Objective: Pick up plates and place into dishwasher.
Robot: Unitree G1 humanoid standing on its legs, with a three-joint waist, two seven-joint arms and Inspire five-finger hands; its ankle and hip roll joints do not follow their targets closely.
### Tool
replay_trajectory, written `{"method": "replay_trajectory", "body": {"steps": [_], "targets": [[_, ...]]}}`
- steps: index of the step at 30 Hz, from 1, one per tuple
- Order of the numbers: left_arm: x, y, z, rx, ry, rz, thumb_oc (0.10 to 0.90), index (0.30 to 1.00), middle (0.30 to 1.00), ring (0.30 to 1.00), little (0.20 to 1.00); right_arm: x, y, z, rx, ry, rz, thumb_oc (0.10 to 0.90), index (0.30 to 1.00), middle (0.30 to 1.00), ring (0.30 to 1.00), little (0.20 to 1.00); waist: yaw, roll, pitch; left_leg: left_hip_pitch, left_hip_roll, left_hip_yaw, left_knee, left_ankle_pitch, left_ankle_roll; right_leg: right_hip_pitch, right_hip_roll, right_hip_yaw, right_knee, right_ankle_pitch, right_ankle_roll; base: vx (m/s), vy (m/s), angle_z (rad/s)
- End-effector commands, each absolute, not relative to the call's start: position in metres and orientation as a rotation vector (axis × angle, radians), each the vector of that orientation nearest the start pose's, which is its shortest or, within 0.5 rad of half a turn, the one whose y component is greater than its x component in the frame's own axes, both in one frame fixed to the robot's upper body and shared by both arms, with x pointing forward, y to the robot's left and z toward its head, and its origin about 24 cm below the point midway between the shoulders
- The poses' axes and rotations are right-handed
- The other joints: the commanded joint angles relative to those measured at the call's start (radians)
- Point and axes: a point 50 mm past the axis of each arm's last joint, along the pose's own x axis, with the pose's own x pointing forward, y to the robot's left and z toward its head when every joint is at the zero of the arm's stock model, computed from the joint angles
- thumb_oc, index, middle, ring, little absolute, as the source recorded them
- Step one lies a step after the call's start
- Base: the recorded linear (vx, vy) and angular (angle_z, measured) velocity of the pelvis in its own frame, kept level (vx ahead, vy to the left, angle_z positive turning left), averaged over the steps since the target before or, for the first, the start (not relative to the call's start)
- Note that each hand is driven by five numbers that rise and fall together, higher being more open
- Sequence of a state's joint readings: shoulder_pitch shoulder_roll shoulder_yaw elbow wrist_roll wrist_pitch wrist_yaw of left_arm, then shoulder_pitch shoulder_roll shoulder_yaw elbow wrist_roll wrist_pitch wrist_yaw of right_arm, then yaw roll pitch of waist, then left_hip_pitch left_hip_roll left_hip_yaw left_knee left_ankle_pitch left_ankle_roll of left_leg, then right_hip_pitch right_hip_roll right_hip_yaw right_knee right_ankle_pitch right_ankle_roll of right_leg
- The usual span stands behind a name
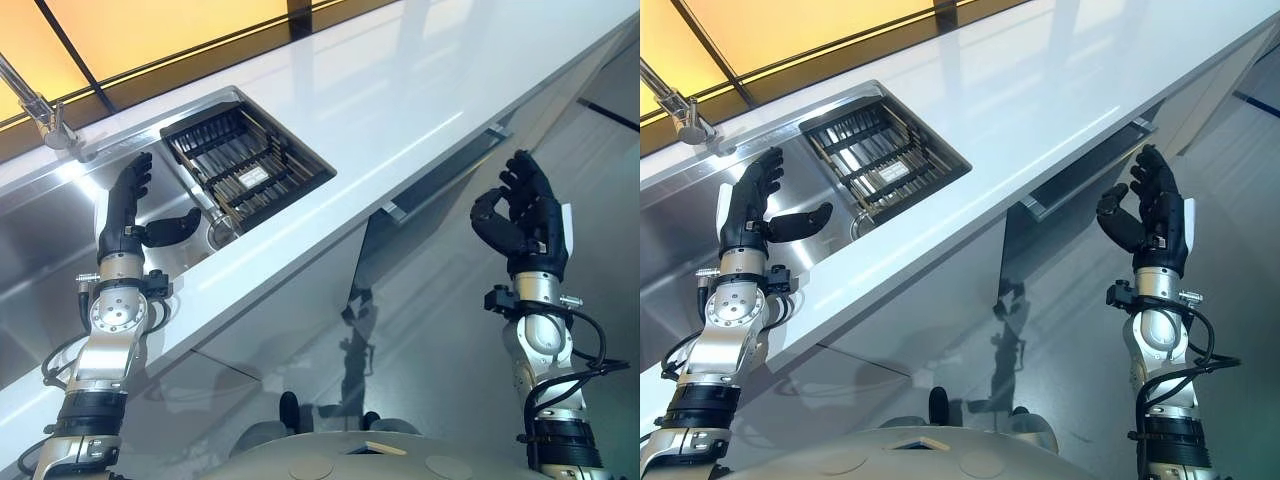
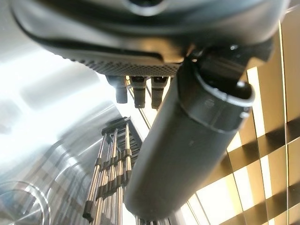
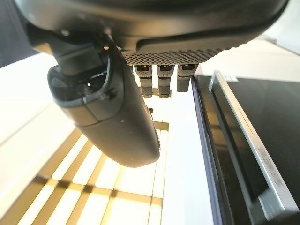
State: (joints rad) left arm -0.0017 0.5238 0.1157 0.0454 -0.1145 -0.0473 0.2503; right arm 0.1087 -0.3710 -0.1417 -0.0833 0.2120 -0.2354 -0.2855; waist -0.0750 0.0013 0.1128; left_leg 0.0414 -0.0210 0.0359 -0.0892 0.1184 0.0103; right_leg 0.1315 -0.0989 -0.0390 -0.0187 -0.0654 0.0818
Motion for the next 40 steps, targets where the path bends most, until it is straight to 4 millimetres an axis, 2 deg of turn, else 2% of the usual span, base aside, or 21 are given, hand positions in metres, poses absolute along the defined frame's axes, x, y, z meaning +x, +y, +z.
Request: {"method": "replay_trajectory", "body": {"steps": [1,2,6,7,9,10,11,13,15,16,17,18,19,20,21,23,24,25,27,29,40], "targets": [[0.249,0.291,0.14,0.473,-0.357,0.413,0.8,0.9,0.9,0.9,0.9,0.22,-0.251,0.152,-0.15,-0.67,-0.39,0.8,0.9,0.9,0.9,0.9,0.007,0.006,-0.069,0.057,-0.053,0.041,0.002,-0.114,0.023,-0.09,0.023,-0.024,0.009,0.114,0.025,0.0,0.0,0.0],[0.25,0.292,0.14,0.473,-0.355,0.414,0.8,0.9,0.9,0.9,0.9,0.219,-0.252,0.152,-0.14,-0.686,-0.4,0.1,0.3,0.3,0.3,0.2,0.006,0.007,-0.071,0.057,-0.053,0.041,0.002,-0.115,0.023,-0.09,0.024,-0.025,0.009,0.114,0.025,0.0,0.0,0.0],[0.249,0.294,0.14,0.472,-0.351,0.416,0.8,0.9,0.9,0.9,0.9,0.217,-0.254,0.152,-0.14,-0.689,-0.431,0.1,0.3,0.3,0.3,0.2,0.004,0.009,-0.073,0.057,-0.053,0.042,0.002,-0.114,0.023,-0.09,0.025,-0.022,0.008,0.114,0.024,0.0,0.0,0.0],[0.249,0.294,0.14,0.472,-0.35,0.417,0.8,0.9,0.9,0.9,0.9,0.217,-0.254,0.152,-0.14,-0.691,-0.441,0.8,0.9,0.9,0.9,0.9,0.003,0.009,-0.073,0.056,-0.053,0.043,0.002,-0.114,0.023,-0.091,0.025,-0.022,0.007,0.115,0.024,0.0,0.0,0.0],[0.249,0.295,0.139,0.471,-0.349,0.419,0.8,0.9,0.9,0.9,0.9,0.215,-0.257,0.151,-0.141,-0.696,-0.455,0.679,0.796,0.796,0.796,0.779,0.0,0.008,-0.074,0.055,-0.054,0.043,0.002,-0.114,0.023,-0.092,0.026,-0.02,0.005,0.117,0.025,0.0,0.0,0.0],[0.249,0.295,0.139,0.471,-0.348,0.419,0.8,0.9,0.9,0.9,0.9,0.215,-0.257,0.15,-0.14,-0.692,-0.456,0.245,0.425,0.425,0.425,0.345,-0.001,0.009,-0.074,0.054,-0.054,0.044,0.002,-0.114,0.023,-0.093,0.027,-0.02,0.004,0.118,0.024,0.0,0.0,0.0],[0.249,0.295,0.139,0.469,-0.348,0.419,0.8,0.9,0.9,0.9,0.9,0.215,-0.257,0.15,-0.139,-0.689,-0.458,0.16,0.352,0.352,0.352,0.26,-0.001,0.009,-0.075,0.053,-0.054,0.045,0.002,-0.115,0.023,-0.093,0.027,-0.02,0.003,0.118,0.025,0.0,0.0,0.0],[0.248,0.294,0.139,0.468,-0.347,0.419,0.8,0.9,0.9,0.9,0.9,0.215,-0.259,0.149,-0.128,-0.682,-0.464,0.8,0.9,0.9,0.9,0.9,-0.003,0.009,-0.075,0.052,-0.054,0.045,0.002,-0.113,0.023,-0.092,0.029,-0.017,0.0,0.12,0.024,0.0,0.0,0.0],[0.249,0.295,0.139,0.467,-0.347,0.418,0.8,0.9,0.9,0.9,0.9,0.215,-0.26,0.148,-0.098,-0.681,-0.476,0.8,0.9,0.9,0.9,0.9,-0.006,0.009,-0.075,0.052,-0.054,0.047,0.002,-0.114,0.023,-0.092,0.03,-0.014,-0.001,0.121,0.024,0.0,0.0,0.0],[0.249,0.295,0.139,0.467,-0.347,0.418,0.8,0.9,0.9,0.9,0.9,0.215,-0.261,0.148,-0.086,-0.679,-0.474,0.644,0.766,0.766,0.766,0.744,-0.007,0.009,-0.075,0.052,-0.054,0.047,0.002,-0.113,0.022,-0.093,0.031,-0.013,-0.002,0.124,0.025,0.0,0.0,0.0],[0.25,0.295,0.139,0.465,-0.346,0.417,0.8,0.9,0.9,0.9,0.9,0.215,-0.261,0.147,-0.063,-0.676,-0.473,0.237,0.418,0.418,0.418,0.337,-0.008,0.009,-0.075,0.052,-0.053,0.048,0.002,-0.113,0.022,-0.092,0.031,-0.013,-0.005,0.124,0.024,0.0,0.0,0.0],[0.251,0.294,0.139,0.465,-0.346,0.415,0.8,0.9,0.9,0.9,0.9,0.216,-0.262,0.145,-0.025,-0.666,-0.46,0.1,0.3,0.3,0.3,0.2,-0.009,0.009,-0.076,0.052,-0.053,0.048,0.002,-0.114,0.022,-0.091,0.032,-0.013,-0.008,0.124,0.024,0.0,0.0,0.0],[0.251,0.294,0.138,0.465,-0.346,0.414,0.8,0.9,0.9,0.9,0.9,0.217,-0.263,0.141,0.044,-0.649,-0.443,0.1,0.3,0.3,0.3,0.2,-0.009,0.009,-0.076,0.053,-0.053,0.049,0.002,-0.114,0.022,-0.089,0.032,-0.015,-0.013,0.126,0.023,0.0,0.0,0.0],[0.251,0.294,0.138,0.465,-0.346,0.414,0.8,0.9,0.9,0.9,0.9,0.217,-0.263,0.141,0.047,-0.647,-0.441,0.567,0.7,0.7,0.7,0.667,-0.009,0.008,-0.076,0.053,-0.053,0.049,0.002,-0.114,0.022,-0.088,0.032,-0.015,-0.014,0.126,0.022,0.0,0.0,0.0],[0.251,0.294,0.138,0.464,-0.347,0.414,0.8,0.9,0.9,0.9,0.9,0.217,-0.263,0.138,0.082,-0.639,-0.439,0.8,0.9,0.9,0.9,0.9,-0.009,0.008,-0.077,0.053,-0.054,0.05,0.002,-0.115,0.021,-0.086,0.032,-0.016,-0.02,0.129,0.022,0.0,0.0,0.0],[0.251,0.293,0.137,0.464,-0.347,0.416,0.8,0.9,0.9,0.9,0.9,0.217,-0.263,0.137,0.142,-0.641,-0.438,0.8,0.9,0.9,0.9,0.9,-0.009,0.006,-0.079,0.053,-0.054,0.051,0.002,-0.115,0.021,-0.085,0.033,-0.018,-0.027,0.132,0.021,0.0,0.0,0.0],[0.25,0.293,0.136,0.464,-0.346,0.417,0.8,0.9,0.9,0.9,0.9,0.216,-0.263,0.137,0.185,-0.644,-0.434,0.262,0.439,0.439,0.439,0.362,-0.008,0.007,-0.08,0.054,-0.054,0.053,0.002,-0.116,0.021,-0.084,0.033,-0.019,-0.03,0.134,0.021,0.0,0.0,0.0],[0.249,0.294,0.135,0.465,-0.345,0.418,0.8,0.9,0.9,0.9,0.9,0.216,-0.263,0.134,0.223,-0.644,-0.426,0.1,0.3,0.3,0.3,0.2,-0.008,0.008,-0.08,0.052,-0.053,0.054,0.002,-0.115,0.021,-0.086,0.034,-0.019,-0.03,0.133,0.02,0.0,0.0,0.0],[0.249,0.294,0.135,0.467,-0.345,0.417,0.8,0.9,0.9,0.9,0.9,0.216,-0.263,0.133,0.233,-0.644,-0.429,0.1,0.3,0.3,0.3,0.2,-0.007,0.007,-0.082,0.051,-0.053,0.054,0.002,-0.115,0.021,-0.085,0.035,-0.021,-0.03,0.132,0.019,0.0,0.0,0.0],[0.251,0.294,0.135,0.467,-0.344,0.416,0.8,0.9,0.9,0.9,0.9,0.217,-0.262,0.133,0.229,-0.641,-0.431,0.8,0.9,0.9,0.9,0.9,-0.006,0.008,-0.083,0.051,-0.054,0.052,0.002,-0.114,0.022,-0.086,0.036,-0.021,-0.029,0.131,0.018,0.0,0.0,0.0],[0.249,0.294,0.135,0.475,-0.338,0.419,0.8,0.9,0.9,0.9,0.9,0.217,-0.261,0.13,0.225,-0.615,-0.434,0.8,0.9,0.9,0.9,0.9,-0.005,0.007,-0.086,0.052,-0.054,0.049,0.002,-0.114,0.023,-0.081,0.039,-0.025,-0.031,0.127,0.014,0.0,0.0,0.0]]}}
